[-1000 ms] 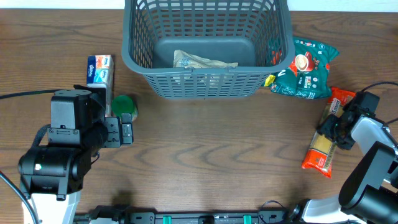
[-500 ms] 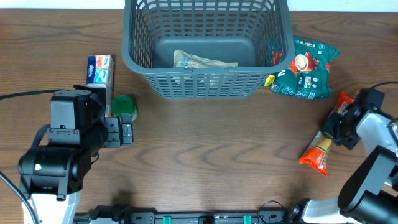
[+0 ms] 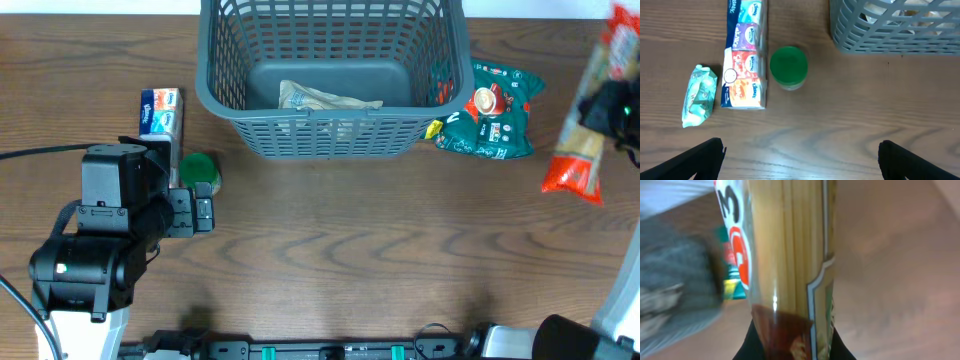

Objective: Pack container
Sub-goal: 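Lift the spaghetti pack with the right gripper and place it in the basket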

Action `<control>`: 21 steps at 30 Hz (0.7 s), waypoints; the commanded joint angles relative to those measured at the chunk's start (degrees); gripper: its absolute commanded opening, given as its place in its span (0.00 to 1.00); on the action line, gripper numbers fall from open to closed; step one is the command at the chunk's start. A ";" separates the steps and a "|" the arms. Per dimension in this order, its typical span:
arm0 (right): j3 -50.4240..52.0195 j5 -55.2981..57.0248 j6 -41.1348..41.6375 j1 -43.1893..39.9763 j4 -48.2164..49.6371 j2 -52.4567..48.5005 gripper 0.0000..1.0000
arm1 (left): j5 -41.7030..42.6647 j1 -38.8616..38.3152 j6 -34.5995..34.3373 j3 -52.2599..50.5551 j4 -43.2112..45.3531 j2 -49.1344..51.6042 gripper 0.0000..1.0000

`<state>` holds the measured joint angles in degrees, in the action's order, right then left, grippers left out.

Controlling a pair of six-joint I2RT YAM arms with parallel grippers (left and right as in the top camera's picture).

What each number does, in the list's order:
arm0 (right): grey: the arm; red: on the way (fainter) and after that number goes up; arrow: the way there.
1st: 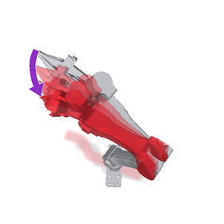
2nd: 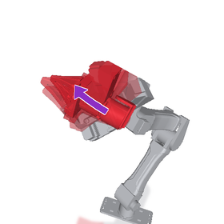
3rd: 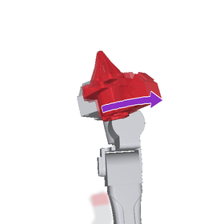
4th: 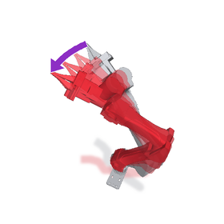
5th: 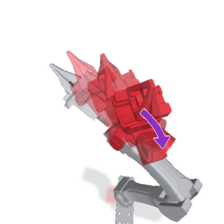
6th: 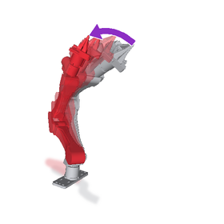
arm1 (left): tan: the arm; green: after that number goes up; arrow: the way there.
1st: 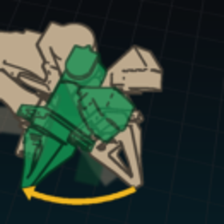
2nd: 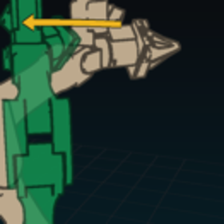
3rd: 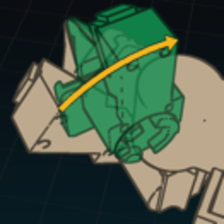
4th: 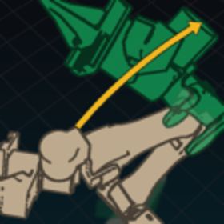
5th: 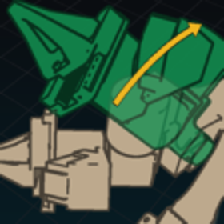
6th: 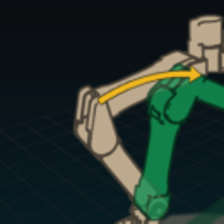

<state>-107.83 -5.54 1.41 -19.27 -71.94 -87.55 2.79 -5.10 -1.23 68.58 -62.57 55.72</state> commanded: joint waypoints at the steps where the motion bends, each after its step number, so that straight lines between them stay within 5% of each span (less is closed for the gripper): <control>1: -12.85 -4.83 -14.73 8.96 -3.26 -1.99 0.01 | -0.50 -0.22 0.76 0.98 0.04 0.00 0.99; 8: -30.80 -2.80 -36.04 26.91 -4.61 -10.05 0.01 | -0.48 -0.22 0.76 0.98 0.02 0.00 0.98; 15: -31.34 -1.92 -46.53 40.28 9.33 -16.63 0.01 | -0.48 -0.22 0.76 0.98 0.02 0.00 0.99; 21: -31.34 -1.97 -53.40 45.59 9.86 -26.86 0.01 | -0.48 -0.22 0.74 0.98 -0.57 0.00 0.99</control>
<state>-137.23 -7.77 -46.24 24.84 -62.39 -110.76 2.76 -5.10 -1.23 68.58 -62.70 55.72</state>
